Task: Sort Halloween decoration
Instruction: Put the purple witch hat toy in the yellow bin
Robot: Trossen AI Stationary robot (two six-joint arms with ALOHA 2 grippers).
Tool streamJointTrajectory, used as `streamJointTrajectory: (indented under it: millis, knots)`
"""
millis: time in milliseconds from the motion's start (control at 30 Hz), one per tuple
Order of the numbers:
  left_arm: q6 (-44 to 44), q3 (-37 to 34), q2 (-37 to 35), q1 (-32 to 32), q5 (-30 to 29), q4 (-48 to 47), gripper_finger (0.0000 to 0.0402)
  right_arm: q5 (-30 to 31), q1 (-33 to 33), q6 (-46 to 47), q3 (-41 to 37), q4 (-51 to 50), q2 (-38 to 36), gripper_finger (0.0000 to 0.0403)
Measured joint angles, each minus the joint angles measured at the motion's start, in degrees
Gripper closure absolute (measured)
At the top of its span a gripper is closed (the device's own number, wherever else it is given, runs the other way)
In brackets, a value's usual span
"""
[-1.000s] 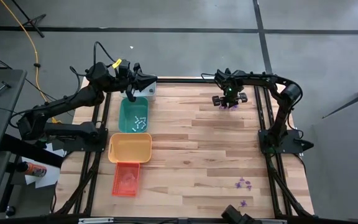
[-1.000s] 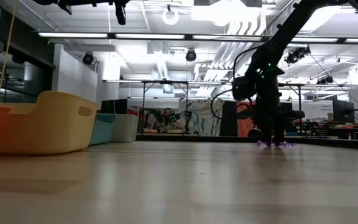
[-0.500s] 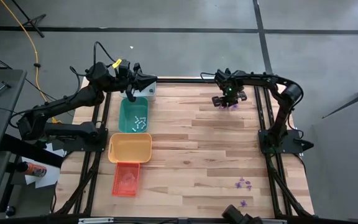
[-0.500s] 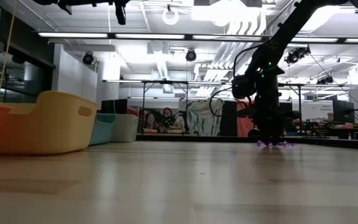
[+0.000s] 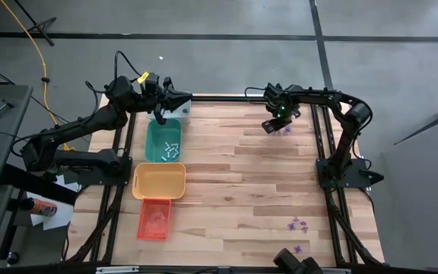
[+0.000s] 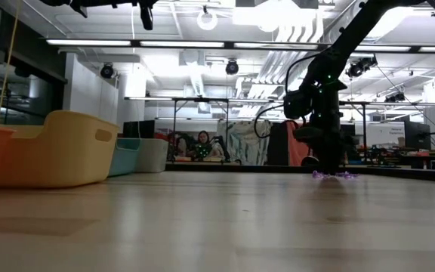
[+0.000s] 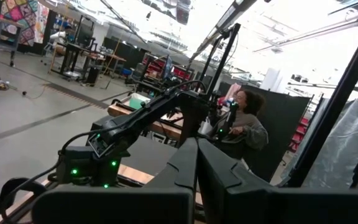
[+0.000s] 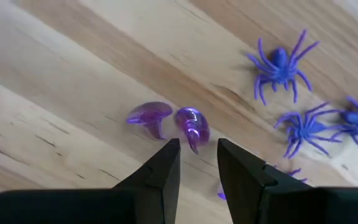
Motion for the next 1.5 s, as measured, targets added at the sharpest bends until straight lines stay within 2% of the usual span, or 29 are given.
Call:
streamJointTrajectory:
  millis: [300,467,967,1067,1167,1233,1333,1500]
  knots:
    - [-1.81,0.0,0.0,0.0,0.0,0.0,0.0402,-1.89,0.22,-5.09,0.02,3.0,0.0,0.0302]
    - [-1.82,0.0,0.0,-0.02,-0.18,0.0,0.0402,0.47,0.22,-6.0,0.04,3.13,0.0,0.0302]
    - [-1.99,0.0,-0.02,-0.04,-0.22,0.0,0.0401,0.62,0.39,-2.98,0.33,4.34,2.97,0.0304]
    - [-1.99,0.0,-0.02,-0.04,-0.22,0.0,0.0401,1.05,0.39,-2.33,0.31,4.42,3.02,0.0324]
    - [-1.99,0.0,-0.02,-0.04,-0.22,0.0,0.0402,1.75,0.42,-2.58,0.28,4.02,2.83,0.0367]
    - [-1.97,0.0,-0.02,-0.04,-0.22,0.0,0.0402,1.94,0.42,-3.62,0.18,3.5,1.71,0.0391]
    - [-1.94,0.0,-0.02,-0.02,-0.22,-0.01,0.0402,2.88,0.56,-4.52,-0.38,2.57,-1.22,0.0389]
    - [-1.27,0.0,-0.02,0.13,0.02,-0.75,0.0401,2.56,1.04,-6.0,-0.1,1.91,-11.81,0.0399]
